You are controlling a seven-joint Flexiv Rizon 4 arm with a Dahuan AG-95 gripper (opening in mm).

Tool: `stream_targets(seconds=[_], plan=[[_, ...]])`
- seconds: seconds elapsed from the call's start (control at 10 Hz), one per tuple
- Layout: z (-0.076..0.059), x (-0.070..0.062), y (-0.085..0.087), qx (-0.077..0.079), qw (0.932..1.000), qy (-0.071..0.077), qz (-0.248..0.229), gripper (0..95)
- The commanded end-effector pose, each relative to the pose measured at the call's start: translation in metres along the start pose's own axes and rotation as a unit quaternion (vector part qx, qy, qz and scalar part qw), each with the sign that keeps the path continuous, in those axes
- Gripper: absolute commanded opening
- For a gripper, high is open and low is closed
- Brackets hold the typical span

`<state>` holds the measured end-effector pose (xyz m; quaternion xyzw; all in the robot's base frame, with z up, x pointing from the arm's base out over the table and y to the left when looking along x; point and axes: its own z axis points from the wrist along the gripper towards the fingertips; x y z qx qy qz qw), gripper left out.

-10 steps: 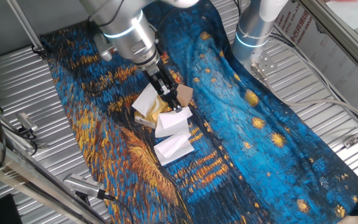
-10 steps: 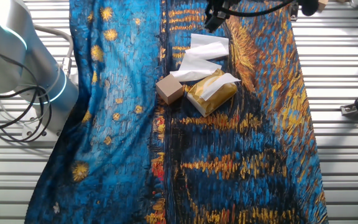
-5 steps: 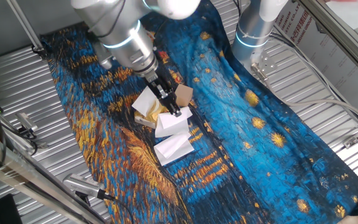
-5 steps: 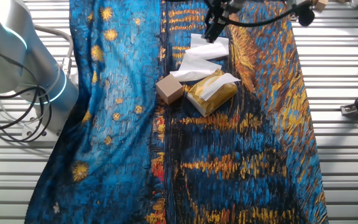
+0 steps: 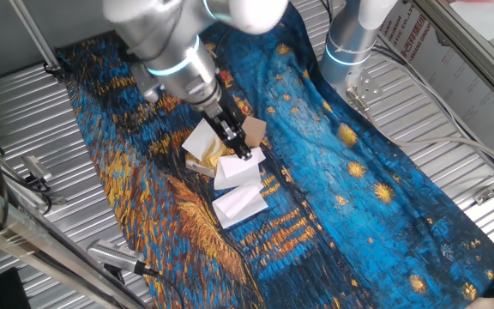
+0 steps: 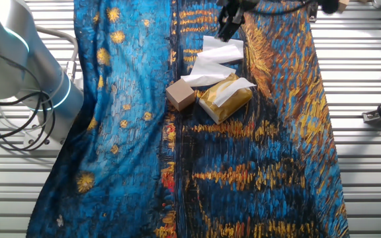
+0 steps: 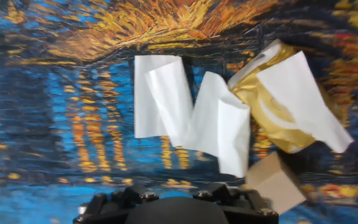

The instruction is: Pull out a napkin

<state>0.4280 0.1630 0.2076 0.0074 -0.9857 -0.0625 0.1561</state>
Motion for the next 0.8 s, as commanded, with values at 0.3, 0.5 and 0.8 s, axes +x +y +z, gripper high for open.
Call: stream_targets(seconds=[0.3, 0.5, 0.8], plan=[[0.0005, 0.0011, -0.0006, 0.139, 0.9894, 0.008, -0.041, 0.0], [0.0005, 0.0011, -0.0006, 0.139, 0.9883, 0.013, -0.061, 0.0], [0.0005, 0.0011, -0.0006, 0.137, 0.9876, 0.017, -0.074, 0.0]])
